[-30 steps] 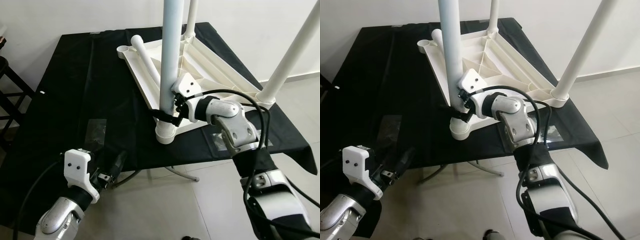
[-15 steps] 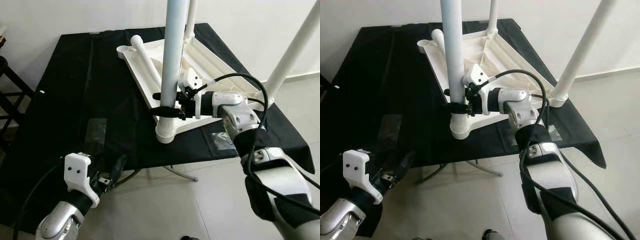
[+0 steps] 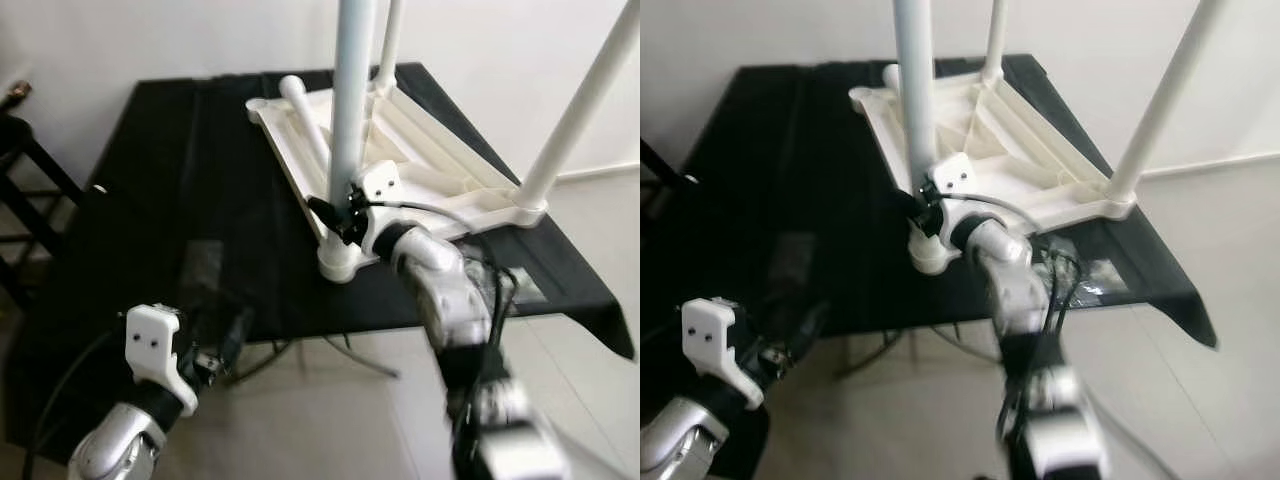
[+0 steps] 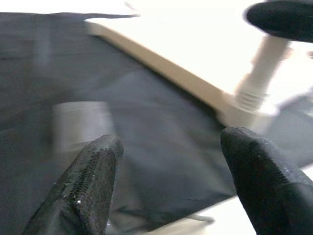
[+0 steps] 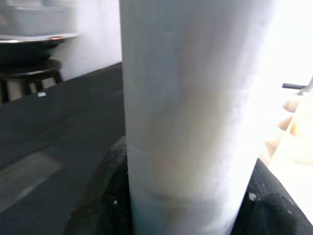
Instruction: Building children table
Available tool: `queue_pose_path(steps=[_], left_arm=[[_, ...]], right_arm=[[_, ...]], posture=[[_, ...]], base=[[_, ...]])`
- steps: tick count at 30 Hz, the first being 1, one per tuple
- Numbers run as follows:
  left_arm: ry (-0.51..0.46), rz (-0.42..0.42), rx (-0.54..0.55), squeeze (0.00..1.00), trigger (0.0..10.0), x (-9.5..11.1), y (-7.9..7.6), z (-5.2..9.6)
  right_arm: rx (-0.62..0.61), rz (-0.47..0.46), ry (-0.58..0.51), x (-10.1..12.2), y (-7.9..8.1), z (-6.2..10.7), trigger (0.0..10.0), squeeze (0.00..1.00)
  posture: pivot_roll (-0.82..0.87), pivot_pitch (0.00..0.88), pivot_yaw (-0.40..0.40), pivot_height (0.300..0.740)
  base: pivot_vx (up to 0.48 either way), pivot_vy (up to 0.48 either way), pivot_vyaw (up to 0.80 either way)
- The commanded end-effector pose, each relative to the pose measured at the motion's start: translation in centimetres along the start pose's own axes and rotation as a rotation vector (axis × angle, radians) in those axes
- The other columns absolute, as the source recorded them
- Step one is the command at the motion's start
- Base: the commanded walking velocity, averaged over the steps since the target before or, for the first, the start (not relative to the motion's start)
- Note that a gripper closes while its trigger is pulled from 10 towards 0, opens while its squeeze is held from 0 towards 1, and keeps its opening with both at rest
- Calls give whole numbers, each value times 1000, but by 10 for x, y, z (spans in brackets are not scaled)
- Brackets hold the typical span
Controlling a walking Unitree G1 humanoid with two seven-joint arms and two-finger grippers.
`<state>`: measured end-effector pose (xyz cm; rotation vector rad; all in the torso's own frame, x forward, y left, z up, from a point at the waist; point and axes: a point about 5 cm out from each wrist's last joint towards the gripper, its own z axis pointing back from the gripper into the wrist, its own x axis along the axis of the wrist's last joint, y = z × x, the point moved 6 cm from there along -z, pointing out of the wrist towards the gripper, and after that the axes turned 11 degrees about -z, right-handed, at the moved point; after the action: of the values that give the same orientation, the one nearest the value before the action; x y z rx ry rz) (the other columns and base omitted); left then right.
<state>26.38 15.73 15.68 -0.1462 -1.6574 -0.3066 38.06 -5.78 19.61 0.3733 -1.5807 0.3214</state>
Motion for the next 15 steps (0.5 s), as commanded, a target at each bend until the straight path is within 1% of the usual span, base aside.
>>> queue_pose_path(steps=[1, 2, 3, 5, 6, 7, 8, 10, 11, 12, 13, 15], left_arm=[[11, -5, -7, 0, 10000, -3, 1, -1], [12, -4, -9, 0, 10000, -4, 1, -2], [12, -4, -9, 0, 10000, -4, 1, -2], [8, 2, -11, 0, 10000, -4, 1, -3], [4, 4, -8, 0, 10000, -4, 1, -3], [0, 4, -4, 0, 10000, -3, 1, -3], [-2, 3, 0, 0, 10000, -3, 2, -3], [-3, 3, 3, 0, 10000, -3, 2, -3], [-4, 3, 3, 0, 10000, -3, 2, -3], [-5, 4, 3, 0, 10000, -2, 2, -4], [-5, 4, 3, 0, 10000, -2, 2, -4], [-7, 6, 1, 0, 10000, -2, 2, -4]], right_arm=[[3, -10, 209, -50, 5, 6, 0, 0], [11, 0, 199, -47, 7, 2, 0, 0], [11, 0, 199, -47, 7, 2, 0, 0], [48, 9, 201, -44, 15, -2, 0, 0], [63, 13, 213, -43, 18, -2, 8706, 0], [79, 13, 218, -42, 22, -3, 10000, 0], [104, 15, 218, -40, 25, -3, 10000, 0], [102, 15, 219, -38, 28, -2, 10000, 0], [96, 14, 219, -37, 29, -1, 10000, 1000], [155, -5, 176, -18, 28, -10, 10000, 1000], [155, -5, 176, -18, 28, -10, 10000, 1000], [283, -4, 125, 2, 34, -15, 10000, 1000]], posture=[[-7, 138, 15, 740], [-3, 137, 12, 740], [-3, 137, 12, 740], [-7, 138, -4, 740], [-6, 139, -6, 740], [-7, 138, -9, 740], [-7, 137, -10, 740], [-7, 137, -10, 740], [-7, 137, -10, 740], [-4, 138, -8, 740], [-4, 138, -8, 740], [-6, 139, -4, 740]], base=[[0, 0, 0], [0, 0, 0], [0, 0, 0], [0, 0, 0], [0, 0, 0], [0, 0, 0], [0, 0, 0], [0, 0, 0], [0, 0, 0], [0, 0, 0], [0, 0, 0], [0, 0, 0]])
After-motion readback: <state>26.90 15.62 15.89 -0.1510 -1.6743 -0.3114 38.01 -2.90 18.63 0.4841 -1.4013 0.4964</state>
